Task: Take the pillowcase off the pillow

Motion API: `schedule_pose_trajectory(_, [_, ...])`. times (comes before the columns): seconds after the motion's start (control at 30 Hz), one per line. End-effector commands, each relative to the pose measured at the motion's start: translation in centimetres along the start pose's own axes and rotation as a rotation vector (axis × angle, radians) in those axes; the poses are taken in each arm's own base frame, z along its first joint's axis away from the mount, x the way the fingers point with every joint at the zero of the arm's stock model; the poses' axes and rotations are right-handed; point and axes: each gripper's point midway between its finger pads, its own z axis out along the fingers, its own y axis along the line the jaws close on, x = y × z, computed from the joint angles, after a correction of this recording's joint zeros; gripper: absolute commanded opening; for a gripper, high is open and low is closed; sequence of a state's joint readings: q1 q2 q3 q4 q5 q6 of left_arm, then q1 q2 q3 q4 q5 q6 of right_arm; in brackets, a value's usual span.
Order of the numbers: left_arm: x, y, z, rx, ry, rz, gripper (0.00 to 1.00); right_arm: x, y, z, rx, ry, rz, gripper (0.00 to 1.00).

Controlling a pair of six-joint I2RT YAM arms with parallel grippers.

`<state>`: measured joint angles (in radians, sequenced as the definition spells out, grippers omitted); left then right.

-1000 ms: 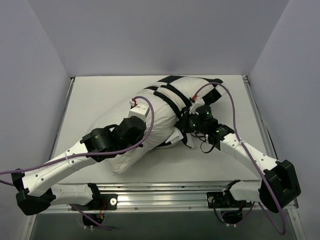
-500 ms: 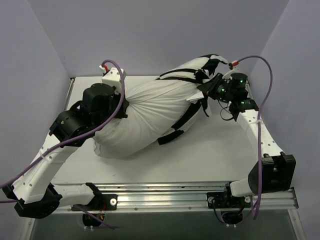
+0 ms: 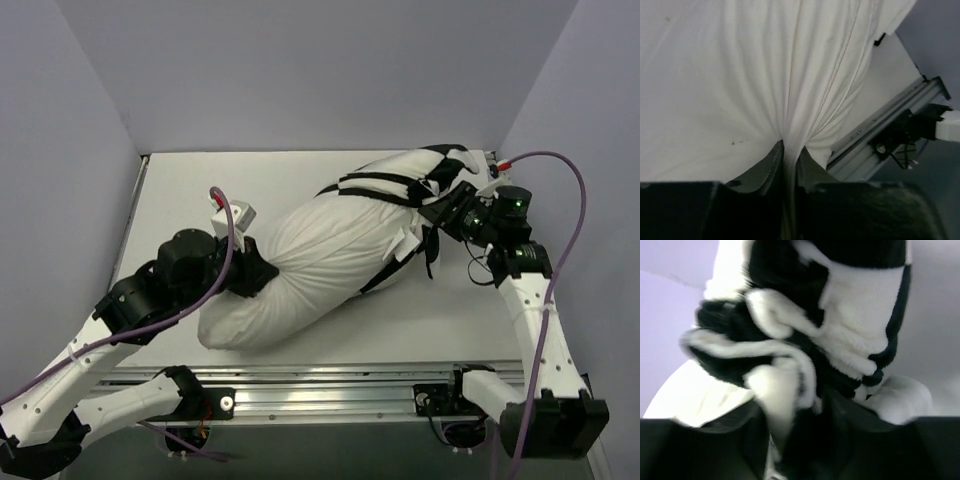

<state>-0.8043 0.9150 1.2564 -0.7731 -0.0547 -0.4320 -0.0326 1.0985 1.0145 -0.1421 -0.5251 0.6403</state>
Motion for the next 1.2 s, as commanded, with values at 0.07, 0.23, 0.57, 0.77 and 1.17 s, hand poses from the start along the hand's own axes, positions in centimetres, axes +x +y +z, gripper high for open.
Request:
schedule_pose_trajectory(0.07, [3.3,-7.8,-0.3,0.276,0.046,-0.053,0.53,-3.6,0.6,-7.0,0.121,-0.234,-0.15,0.58])
schedule_pose_trajectory(0.23, [4.9,-10.4,1.7,0.3,0.135,0.026,0.91,-4.0,3.0,-9.2,0.079,-0.235,-0.266,0.72])
schedule_pose_trajectory(0.57, [0.2,-3.1,5.8,-0.134,0.014,-0.098,0.94,-1.7,3.7,-5.1,0.01,-0.095,-0.311,0.8])
schedule_pose_trajectory(0.77, [1.3,-3.1,11.1,-0.107,0.111,-0.062,0.94,1.6,3.0,-1.8,0.033,0.026,-0.344,0.82])
schedule_pose_trajectory(1.17, [13.5,-2.5,14.7,-0.044,0.458,-0.116,0.89,6.1,5.5,1.7,0.067,0.16,-0.516,0.84])
